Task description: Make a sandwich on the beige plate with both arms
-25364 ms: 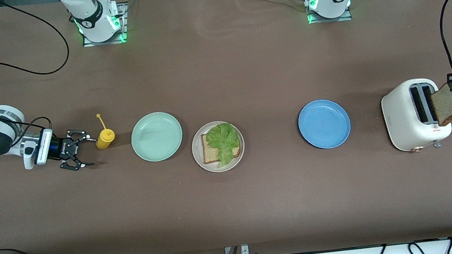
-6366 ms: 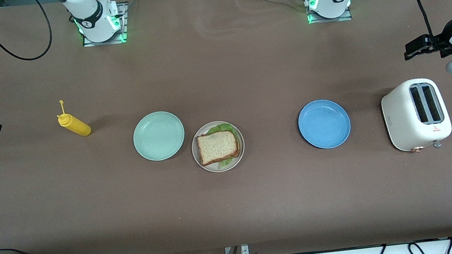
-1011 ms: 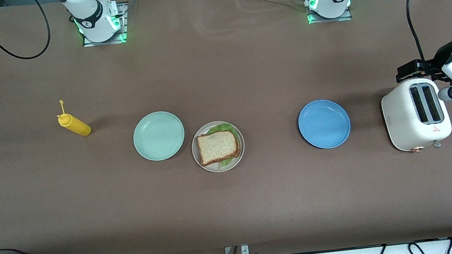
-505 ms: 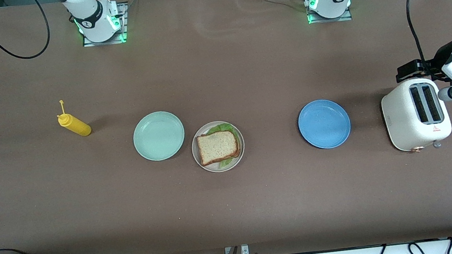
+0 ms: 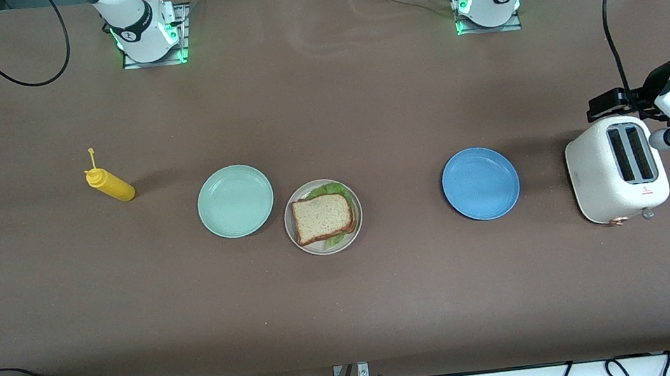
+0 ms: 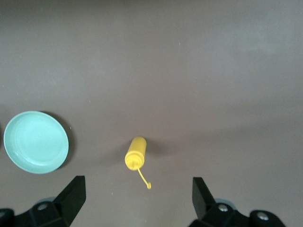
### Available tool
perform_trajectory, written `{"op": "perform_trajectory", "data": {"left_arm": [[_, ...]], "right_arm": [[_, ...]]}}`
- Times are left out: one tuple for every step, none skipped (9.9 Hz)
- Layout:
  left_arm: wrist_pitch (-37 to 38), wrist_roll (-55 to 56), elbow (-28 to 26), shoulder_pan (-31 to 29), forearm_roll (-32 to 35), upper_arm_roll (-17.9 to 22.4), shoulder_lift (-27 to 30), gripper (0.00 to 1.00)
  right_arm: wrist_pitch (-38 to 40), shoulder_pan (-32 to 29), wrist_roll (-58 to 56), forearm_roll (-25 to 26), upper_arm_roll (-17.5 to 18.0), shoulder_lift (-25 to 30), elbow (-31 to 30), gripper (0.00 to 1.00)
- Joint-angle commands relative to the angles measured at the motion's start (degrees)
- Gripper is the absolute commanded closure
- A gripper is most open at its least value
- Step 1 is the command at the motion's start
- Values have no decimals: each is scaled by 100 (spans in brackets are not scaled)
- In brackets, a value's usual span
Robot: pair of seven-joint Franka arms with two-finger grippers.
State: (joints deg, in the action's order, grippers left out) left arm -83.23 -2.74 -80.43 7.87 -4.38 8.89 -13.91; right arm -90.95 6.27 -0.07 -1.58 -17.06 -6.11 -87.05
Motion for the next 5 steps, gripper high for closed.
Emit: {"op": "perform_trajectory", "data": {"left_arm": [[-61, 37, -201, -5, 165, -37, 204, 0], [-114, 37, -279, -5, 165, -37, 248, 0], [-245, 37, -445, -5, 174, -37, 361, 0], [-342, 37, -560, -5, 244, -45, 441, 0], [-352, 37, -561, -5, 253, -46, 441, 0]], "right_arm": [[209, -12, 51, -18, -17, 31, 65, 0], [200, -21, 51, -18, -17, 22, 82, 0], [192, -47, 60, -26, -60, 22, 83, 0], [183, -82, 42, -9, -130, 5, 83, 0], [139, -117, -1, -9, -131, 5, 83, 0]]}}
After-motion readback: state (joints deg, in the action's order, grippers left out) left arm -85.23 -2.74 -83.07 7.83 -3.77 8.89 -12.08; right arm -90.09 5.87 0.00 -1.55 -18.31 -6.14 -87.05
